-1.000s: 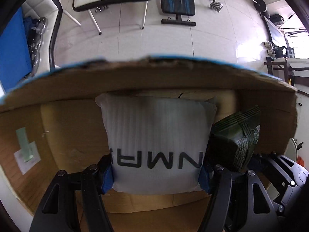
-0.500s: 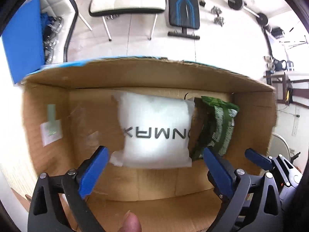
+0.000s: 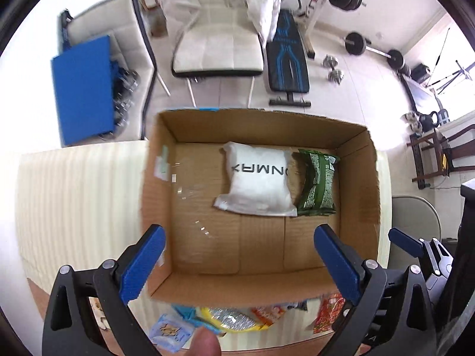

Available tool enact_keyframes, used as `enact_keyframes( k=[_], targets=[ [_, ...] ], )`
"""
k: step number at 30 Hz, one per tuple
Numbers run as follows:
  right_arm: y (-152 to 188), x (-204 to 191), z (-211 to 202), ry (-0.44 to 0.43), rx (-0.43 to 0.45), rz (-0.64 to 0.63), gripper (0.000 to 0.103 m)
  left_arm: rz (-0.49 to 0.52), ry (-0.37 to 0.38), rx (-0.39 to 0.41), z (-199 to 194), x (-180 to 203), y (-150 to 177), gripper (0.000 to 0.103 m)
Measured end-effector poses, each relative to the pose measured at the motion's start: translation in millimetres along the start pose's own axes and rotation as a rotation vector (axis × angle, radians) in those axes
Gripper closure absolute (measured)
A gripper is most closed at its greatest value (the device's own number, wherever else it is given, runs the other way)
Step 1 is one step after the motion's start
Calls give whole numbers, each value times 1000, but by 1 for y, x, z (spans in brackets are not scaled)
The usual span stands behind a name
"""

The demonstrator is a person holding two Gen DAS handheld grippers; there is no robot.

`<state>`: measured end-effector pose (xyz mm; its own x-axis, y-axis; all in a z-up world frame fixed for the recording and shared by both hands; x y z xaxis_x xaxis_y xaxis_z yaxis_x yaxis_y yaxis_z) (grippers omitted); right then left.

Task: Organize soft objects
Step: 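Grasp the blue tissue pack with the left gripper while the right grasps the red floral bag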

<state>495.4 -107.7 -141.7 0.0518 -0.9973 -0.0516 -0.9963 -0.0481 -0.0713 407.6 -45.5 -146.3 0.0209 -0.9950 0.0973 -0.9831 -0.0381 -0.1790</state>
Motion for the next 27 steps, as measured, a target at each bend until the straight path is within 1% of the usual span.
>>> enact_keyframes(
  k=[1,3,4,5,7,8,9,12,14,16,17,18,21,23,25,27],
  targets=[
    [8,-4,-10,-5,27,-1,0,2,-2,15,-4,-3,3,0],
    [19,-8,-24,-24,70,-3,0,21,-28,61,-21,-11,20,0],
    [27,-13,-31,-33,86,-6,0,36,-56,88,-28,-16,29,0],
    [38,-17,-37,-44,99,-15,0,62,-94,120,-35,-23,46,0],
    [60,-23,-43,-46,108,-38,0,88,-166,141,-34,-37,74,0],
    [77,-26,-43,-47,104,-54,0,88,-187,136,-30,-45,88,0],
    [88,-27,-42,-45,97,-60,0,86,-205,105,-20,-56,106,0],
    [133,-22,-14,-52,-6,-33,0,72,-241,-23,20,-87,150,0],
    [166,-11,13,-72,-91,30,0,70,-273,-100,47,-103,175,0],
    [193,1,35,-72,-142,90,0,67,-299,-184,79,-120,198,0],
    [208,8,47,-71,-174,125,0,66,-312,-221,93,-126,206,0],
    [217,14,57,-71,-194,151,0,65,-316,-252,106,-131,213,0],
    [235,29,73,-57,-223,205,0,66,-328,-301,128,-139,231,0],
    [240,40,80,-32,-227,228,0,71,-327,-312,136,-138,236,0],
    [241,48,85,-13,-219,253,0,78,-329,-320,147,-135,235,0],
    [239,56,93,-24,-223,272,0,76,-320,-338,156,-134,233,0]
  ],
)
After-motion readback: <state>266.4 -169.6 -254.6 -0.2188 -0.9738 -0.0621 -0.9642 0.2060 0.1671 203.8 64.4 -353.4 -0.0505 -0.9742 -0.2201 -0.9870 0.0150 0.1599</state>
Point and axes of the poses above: each gripper's, at about its wrist camera, not at the fingertips, and z roughly the way its jaws point, x to its right, y to its underside, the point moved 1 cm from there along z, roughly the way its jaws point, and after that the axes turned 8 degrees about -z, right-handed, at the moved point
